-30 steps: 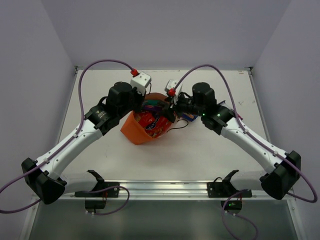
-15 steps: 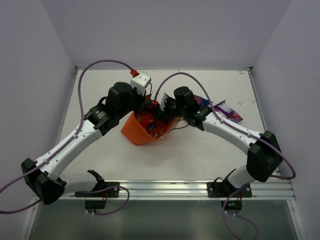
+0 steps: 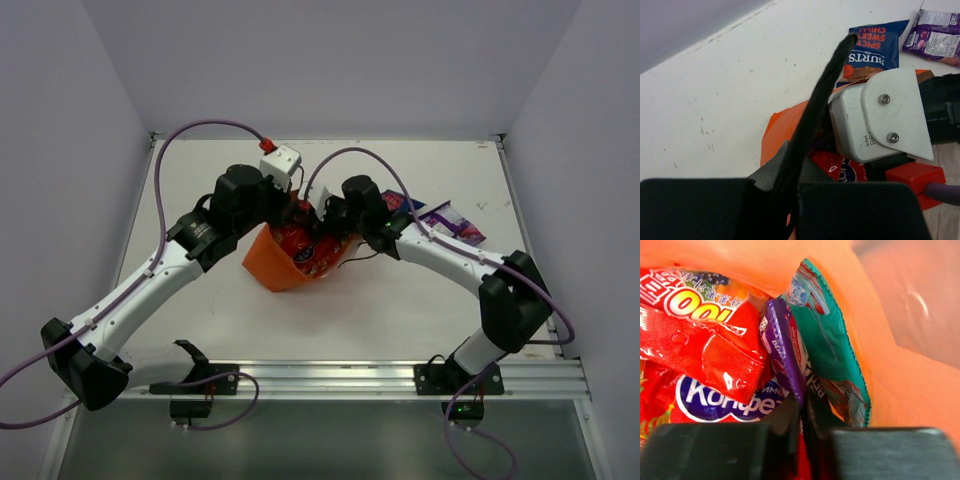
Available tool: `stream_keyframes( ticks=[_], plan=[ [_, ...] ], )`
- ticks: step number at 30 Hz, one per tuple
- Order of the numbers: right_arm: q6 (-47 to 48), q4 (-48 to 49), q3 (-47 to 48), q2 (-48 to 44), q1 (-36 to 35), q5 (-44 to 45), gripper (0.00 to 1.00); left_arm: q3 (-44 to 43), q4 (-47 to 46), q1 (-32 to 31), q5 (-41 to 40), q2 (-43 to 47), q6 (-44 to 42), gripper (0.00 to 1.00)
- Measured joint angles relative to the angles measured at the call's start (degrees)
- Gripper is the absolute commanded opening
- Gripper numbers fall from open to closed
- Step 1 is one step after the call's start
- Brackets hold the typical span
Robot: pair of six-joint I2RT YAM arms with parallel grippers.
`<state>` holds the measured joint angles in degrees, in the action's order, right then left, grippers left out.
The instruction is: Take the snacks out of the paper bag
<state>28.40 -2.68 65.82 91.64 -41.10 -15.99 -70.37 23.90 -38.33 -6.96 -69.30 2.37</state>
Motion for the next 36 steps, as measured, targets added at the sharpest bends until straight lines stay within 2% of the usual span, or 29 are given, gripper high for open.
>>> stream_keyframes(
  ticks=[1, 8, 20, 26, 32, 36],
  plan=[
    [-0.2, 0.3, -0.2, -0.2, 0.0, 0.1, 0.00, 0.0, 0.0, 0.0, 0.0, 0.0, 0.0, 0.00],
    [-1.1, -3.0, -0.6, -4.8, -0.2, -0.4, 0.00, 0.0, 0.0, -0.1, -0.6, 0.0, 0.0, 0.00],
    [-4.6, -5.0, 2.4, -23.2, -0.2, -1.0, 0.00, 0.0, 0.7, -0.1, -5.7, 0.0, -1.3, 0.00],
    [-7.8, -6.4, 4.4, -29.3, 0.0, 8.8, 0.00, -0.8, 1.2, 1.1, -8.2, -0.9, -3.8, 0.00],
    [-14.0, -10.0, 9.6, -34.7, 0.3, 23.0, 0.00, -0.8, 0.9, 6.4, -8.2, -1.8, -6.5, 0.00],
    [-20.3, -12.1, 8.2, -39.0, 1.1, 32.5, 0.00, -1.4, 0.3, 10.0, -7.7, -2.6, -8.7, 0.00]
  ],
)
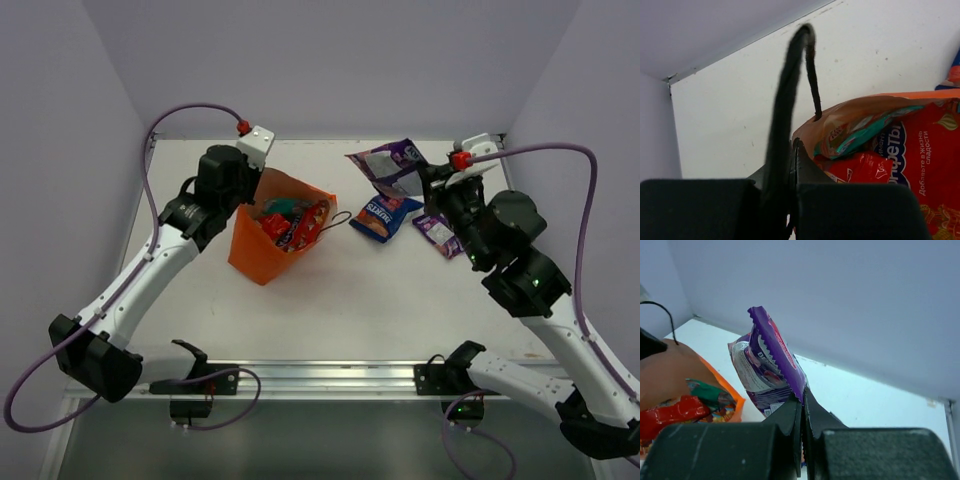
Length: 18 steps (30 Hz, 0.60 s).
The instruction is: Take the snacks out of the paper bag
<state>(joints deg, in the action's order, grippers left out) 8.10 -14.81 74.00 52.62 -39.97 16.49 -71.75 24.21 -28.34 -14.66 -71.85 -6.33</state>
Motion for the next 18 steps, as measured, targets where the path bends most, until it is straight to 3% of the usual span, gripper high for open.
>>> stream_keyframes(
  ticks=[4, 9, 18],
  plan=[
    [-6.9, -3.5, -5.8, -4.4, 0.7, 5.4, 0.00, -3.4, -0.2, 2.4, 0.5, -2.8, -2.7, 0.00],
    [-13.6, -8.1, -14.1, -6.3, 0.8, 5.7, 0.00, -5.7, -0.7, 3.6, 0.7, -5.0, -6.7, 0.00],
    [-25.2, -6.4, -30.2, -0.9, 0.9, -13.1, 0.00, 0.6, -5.9, 4.2, 6.8, -1.5, -10.8, 0.00]
  ],
)
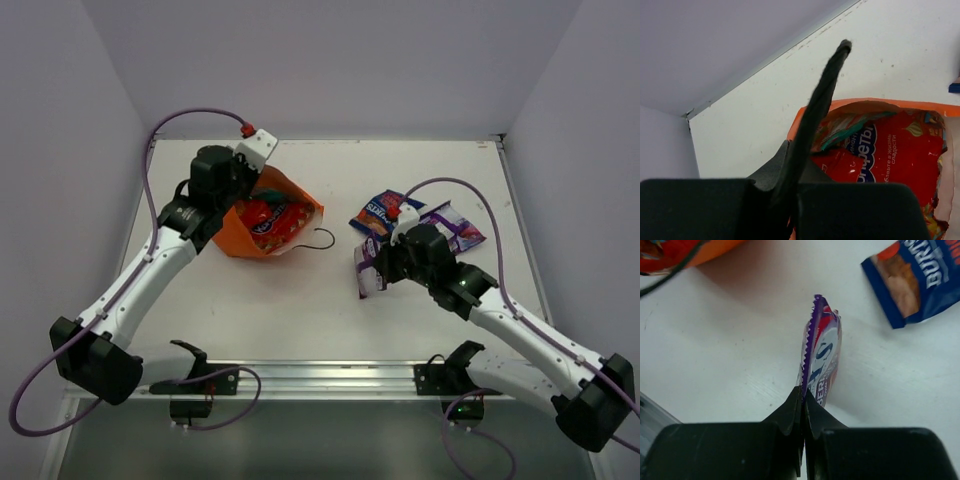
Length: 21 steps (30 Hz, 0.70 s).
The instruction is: Take the snacks out of the paper bag
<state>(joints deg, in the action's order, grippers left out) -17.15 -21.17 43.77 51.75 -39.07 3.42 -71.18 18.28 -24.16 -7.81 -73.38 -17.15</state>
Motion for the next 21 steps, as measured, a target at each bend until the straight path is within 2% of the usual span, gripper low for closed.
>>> stream_keyframes(
  ticks=[2, 3, 4, 6, 8, 11, 15, 19, 21],
  plan=[
    [-2.2, 1.5, -2.4, 2.7, 0.0, -2.3, 0.00, 2.1, -1.5, 0.0, 1.4, 1.7, -0.3, 0.00],
    [-2.8, 2.0, -3.1, 3.9, 0.0, -3.0, 0.04, 3.0, -2.2, 0.0, 2.1, 2.4, -0.5, 0.00],
    [-3.6, 2.6, -3.7, 5.4, 0.1, -3.2, 0.22, 3.7, -2.8, 0.0, 2.8, 3.0, -0.5, 0.00],
    [-5.1, 4.1, -3.8, 7.9, 0.7, -3.2, 0.51, 4.6, -3.5, 0.0, 4.1, 3.6, -0.5, 0.00],
    [-5.4, 4.5, -3.8, 8.6, 1.5, -2.9, 0.73, 5.0, -3.9, 0.0, 5.3, 3.8, -0.4, 0.00],
    [-3.9, 4.0, -3.2, 8.0, 1.9, -1.7, 0.78, 5.2, -3.9, 0.0, 6.5, 3.9, -0.3, 0.00],
    [1.6, 2.7, 1.7, 4.2, 1.9, -2.1, 0.74, 5.2, -3.6, 0.0, 7.8, 3.9, 0.4, 0.00],
    [8.3, 6.3, 9.7, 1.6, 1.6, -7.9, 0.72, 5.2, -3.3, 0.0, 8.6, 3.9, 1.8, 0.00],
    [11.9, 8.5, 14.4, 3.3, 0.9, -11.3, 0.72, 5.1, -3.0, 0.0, 8.9, 3.9, 2.6, 0.00]
  ],
)
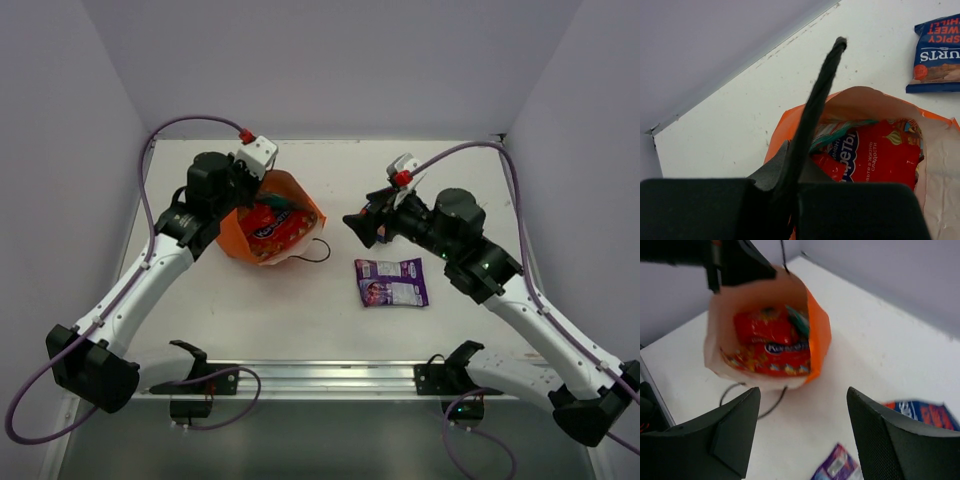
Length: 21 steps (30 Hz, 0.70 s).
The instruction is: Take the snacks out of the paper bag
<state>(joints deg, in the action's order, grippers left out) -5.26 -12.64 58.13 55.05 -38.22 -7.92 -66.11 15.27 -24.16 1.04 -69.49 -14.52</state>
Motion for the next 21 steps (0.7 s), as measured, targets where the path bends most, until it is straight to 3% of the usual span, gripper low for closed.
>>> stream_keyframes(
  ticks=[5, 11, 21],
  plan=[
    [9.1, 6.6, 7.0, 9.0, -4.0, -7.4, 0.72, -0.4, 0.7, 0.0, 0.5, 0.0, 1.5, 0.00],
    [17.8, 10.1, 8.2, 23.4, -8.1, -12.6, 0.71, -0.5, 1.2, 0.0, 1.7, 0.0, 3.0, 0.00],
    [26.6, 21.7, 8.4, 37.5, -9.1, -7.4, 0.69, -1.3, 2.8, 0.0, 4.0, 0.0, 4.7, 0.00]
  ],
)
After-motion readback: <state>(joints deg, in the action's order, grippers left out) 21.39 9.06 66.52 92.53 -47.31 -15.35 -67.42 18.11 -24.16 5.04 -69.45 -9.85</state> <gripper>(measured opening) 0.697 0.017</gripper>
